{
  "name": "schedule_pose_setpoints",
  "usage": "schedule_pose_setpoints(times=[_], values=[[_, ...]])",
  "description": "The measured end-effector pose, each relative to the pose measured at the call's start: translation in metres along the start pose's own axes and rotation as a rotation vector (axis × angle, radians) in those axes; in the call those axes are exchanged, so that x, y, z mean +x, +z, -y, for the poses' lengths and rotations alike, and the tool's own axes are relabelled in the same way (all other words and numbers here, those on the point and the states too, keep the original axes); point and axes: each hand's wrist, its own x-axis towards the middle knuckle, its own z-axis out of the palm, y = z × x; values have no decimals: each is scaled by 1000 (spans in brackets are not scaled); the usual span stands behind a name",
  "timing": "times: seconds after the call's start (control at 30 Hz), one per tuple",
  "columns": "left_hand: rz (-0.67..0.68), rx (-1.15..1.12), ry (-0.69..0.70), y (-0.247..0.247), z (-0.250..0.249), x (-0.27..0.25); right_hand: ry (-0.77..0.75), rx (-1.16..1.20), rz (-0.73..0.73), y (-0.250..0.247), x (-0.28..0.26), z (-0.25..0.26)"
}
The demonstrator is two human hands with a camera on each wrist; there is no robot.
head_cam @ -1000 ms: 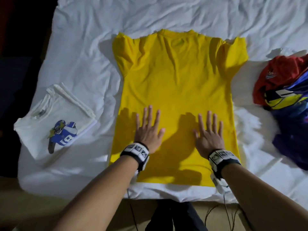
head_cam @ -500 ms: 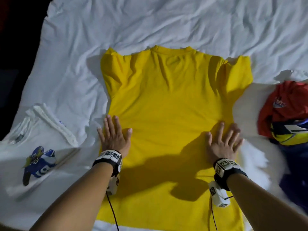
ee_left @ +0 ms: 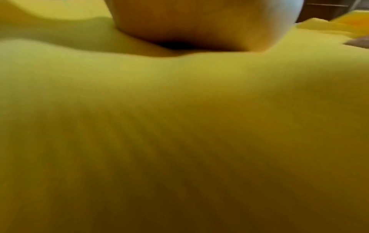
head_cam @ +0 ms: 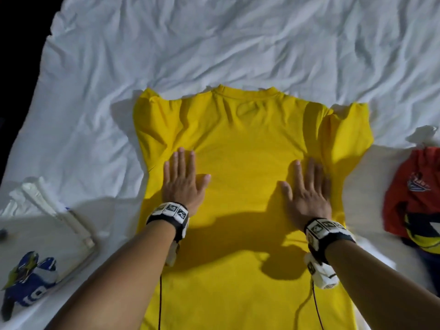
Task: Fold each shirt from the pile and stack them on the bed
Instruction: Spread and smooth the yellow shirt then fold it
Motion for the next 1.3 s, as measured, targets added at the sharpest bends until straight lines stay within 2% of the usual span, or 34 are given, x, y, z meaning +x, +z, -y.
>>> schedule_pose_setpoints(times=[0.07, 0.1, 0.2, 0.23, 0.27, 0.33, 0.37, 0.47, 0.53, 0.57, 0.67, 0.7, 0.73, 0.8, 0.87, 0.9, 0.93, 1.0, 1.03, 1.1, 1.13, 1.2, 1.3], values=[[-46, -1, -89, -11, -1, 11, 98, 62, -61, -8, 10, 12], [-74, -13, -54, -17, -10, 18, 42, 54, -91, -10, 15, 25], [-101, -41, 284, -28, -52, 46, -424, -75, -86, -8, 37, 68], [-87, -28, 371, -28, -63, 55, -509, -106, -83, -6, 48, 76], [-61, -7, 414, -27, -70, 65, -513, -114, -80, -7, 60, 80], [-4, 34, 400, -22, -65, 81, -383, -100, -81, -9, 82, 74], [20, 34, 337, -19, -56, 88, -296, -88, -88, -10, 90, 66], [27, -66, 16, -22, -29, 101, -34, 20, -92, -21, 104, 44], [3, -87, -63, -31, -28, 106, 74, 56, -115, -27, 109, 46], [-27, -89, -16, -36, -34, 108, 61, 53, -136, -28, 110, 51], [-70, -72, 327, -39, -58, 115, -252, -37, -137, -25, 112, 68], [-43, -58, 374, -36, -61, 117, -303, -58, -117, -23, 112, 69], [-3, -49, 343, -33, -60, 120, -280, -50, -102, -21, 114, 68], [32, -58, 160, -28, -55, 125, -128, 37, -80, -24, 121, 64], [9, -76, 33, -28, -56, 126, -51, 149, -76, -38, 123, 63], [-24, -89, 26, -30, -62, 125, -63, 206, -124, -48, 121, 61], [-72, -107, 56, -31, -71, 122, -98, 247, -229, -60, 118, 57], [-165, -141, 206, -34, -99, 112, -137, 277, -486, -82, 111, 38], [-184, -156, 299, -33, -118, 105, -109, 280, -582, -90, 111, 20], [-152, -173, 442, -26, -156, 89, 44, 300, -639, -97, 116, -22], [-124, -188, 485, -22, -178, 80, 152, 325, -615, -101, 118, -45], [-72, -197, 502, -11, -213, 66, 339, 448, -470, -105, 123, -81], [-61, -147, 434, 3, -235, 59, 442, 638, -229, -111, 125, -101]])
